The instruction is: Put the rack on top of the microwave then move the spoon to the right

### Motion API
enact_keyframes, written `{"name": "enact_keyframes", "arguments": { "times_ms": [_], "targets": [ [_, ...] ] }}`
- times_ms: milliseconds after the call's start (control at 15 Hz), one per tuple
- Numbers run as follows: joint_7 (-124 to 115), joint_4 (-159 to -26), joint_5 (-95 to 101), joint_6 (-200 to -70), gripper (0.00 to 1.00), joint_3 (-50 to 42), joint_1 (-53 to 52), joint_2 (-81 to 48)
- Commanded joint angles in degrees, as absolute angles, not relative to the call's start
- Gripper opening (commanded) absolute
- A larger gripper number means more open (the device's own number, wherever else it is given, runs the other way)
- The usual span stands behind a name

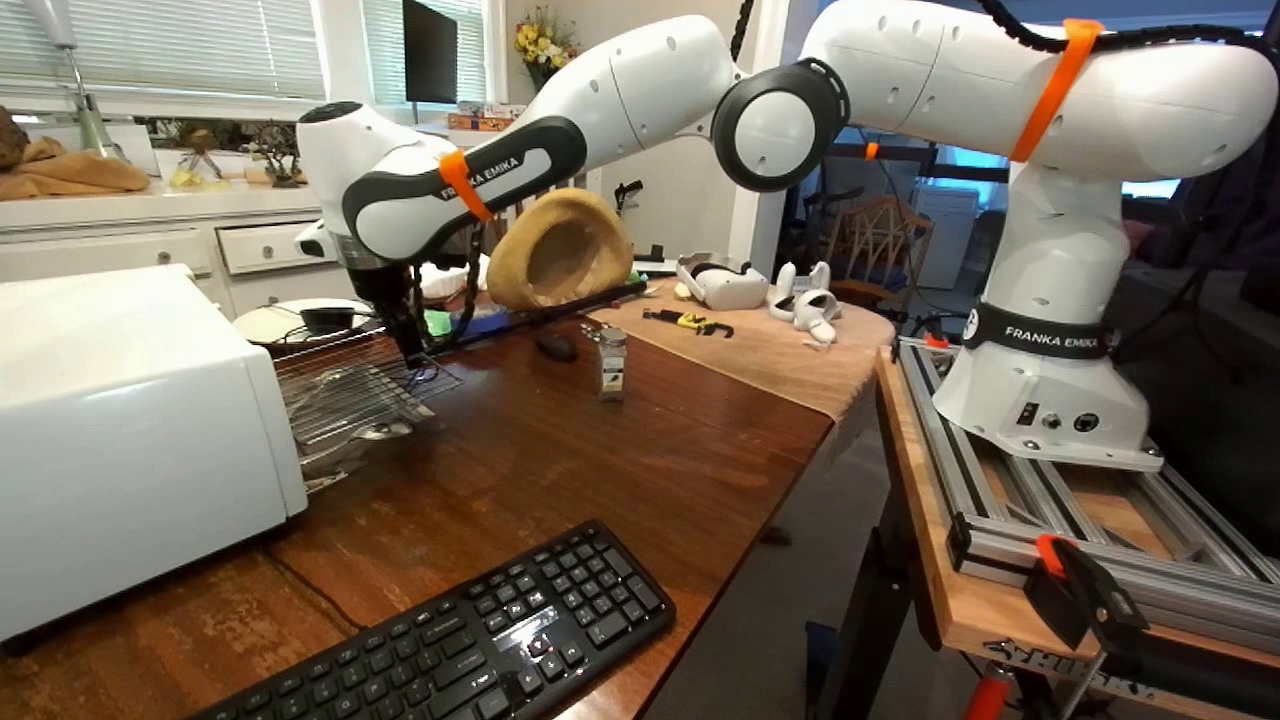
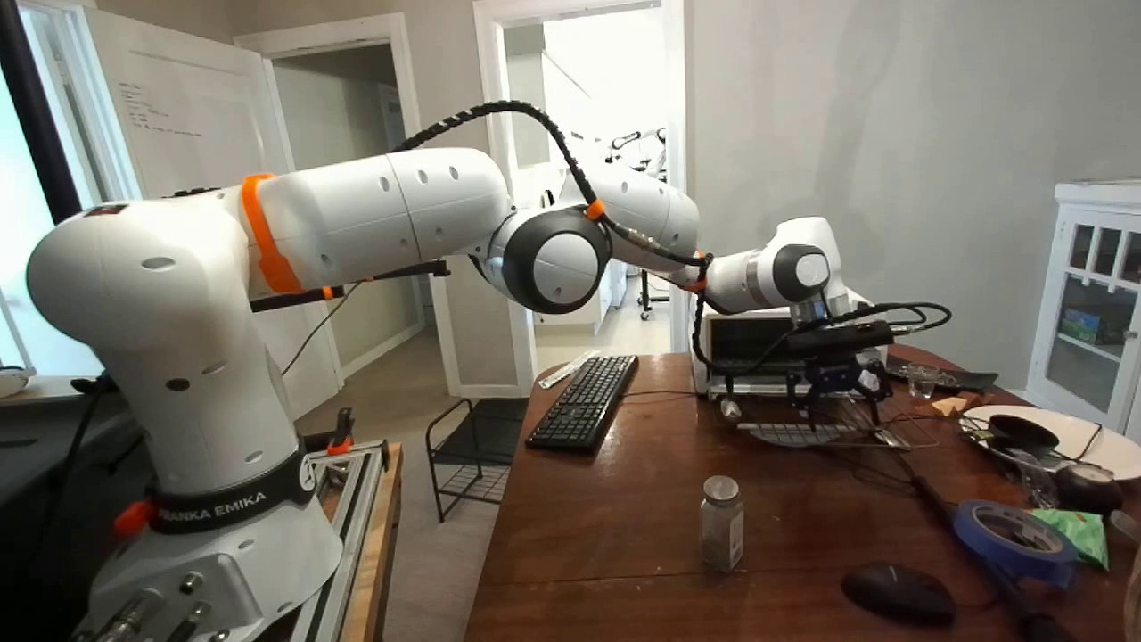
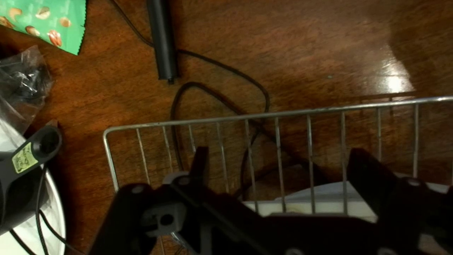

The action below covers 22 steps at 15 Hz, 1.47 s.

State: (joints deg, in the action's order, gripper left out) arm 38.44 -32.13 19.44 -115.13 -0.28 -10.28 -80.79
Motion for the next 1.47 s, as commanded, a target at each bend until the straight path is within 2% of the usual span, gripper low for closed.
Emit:
{"name": "enact_keyframes", "arguments": {
  "times_ms": [0,1400],
  "targets": [
    [37.76,-30.76,18.77,-113.19,1.0,0.05,-10.75,-81.37],
    [35.94,-30.4,18.96,-111.2,1.0,0.0,-10.31,-82.91]
  ]
}}
